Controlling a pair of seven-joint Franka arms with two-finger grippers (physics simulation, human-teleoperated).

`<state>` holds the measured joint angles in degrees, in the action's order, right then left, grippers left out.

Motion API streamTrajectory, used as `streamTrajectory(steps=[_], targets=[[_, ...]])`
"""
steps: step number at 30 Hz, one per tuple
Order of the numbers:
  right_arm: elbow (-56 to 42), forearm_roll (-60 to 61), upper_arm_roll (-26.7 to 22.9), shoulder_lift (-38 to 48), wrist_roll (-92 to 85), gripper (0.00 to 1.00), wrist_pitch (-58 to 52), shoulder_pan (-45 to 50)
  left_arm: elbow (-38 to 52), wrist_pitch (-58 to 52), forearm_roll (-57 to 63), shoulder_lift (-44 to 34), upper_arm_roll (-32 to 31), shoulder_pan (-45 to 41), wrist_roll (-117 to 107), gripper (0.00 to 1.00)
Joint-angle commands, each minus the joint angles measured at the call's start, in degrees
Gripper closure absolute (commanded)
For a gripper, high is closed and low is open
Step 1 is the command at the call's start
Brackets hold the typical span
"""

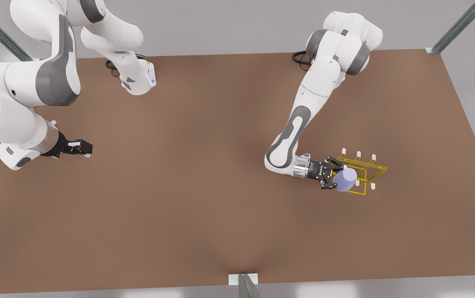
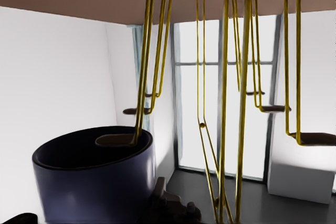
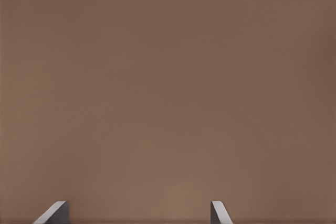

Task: Place the cup on the cup holder

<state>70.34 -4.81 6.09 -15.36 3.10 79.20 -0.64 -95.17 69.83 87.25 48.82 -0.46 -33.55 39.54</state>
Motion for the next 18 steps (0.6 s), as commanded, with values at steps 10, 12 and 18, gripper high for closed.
streamTrajectory(steps=[10,12,18], targets=[[0.0,0.0,0.1,0.1,0.1,0.00,0.0,-0.1,1.7,-0.7,0.5,-7.5,-0.6,0.2,7.5,0.00],[0.0,0.1,0.1,0.1,0.1,0.00,0.0,-0.1,1.8,-0.2,-0.1,-13.0,-1.8,0.4,8.0,0.00],[0.0,0.2,0.1,0.1,0.0,0.00,0.0,-0.4,33.6,7.8,-78.4,-16.8,-1.7,11.6,-34.6,0.00]])
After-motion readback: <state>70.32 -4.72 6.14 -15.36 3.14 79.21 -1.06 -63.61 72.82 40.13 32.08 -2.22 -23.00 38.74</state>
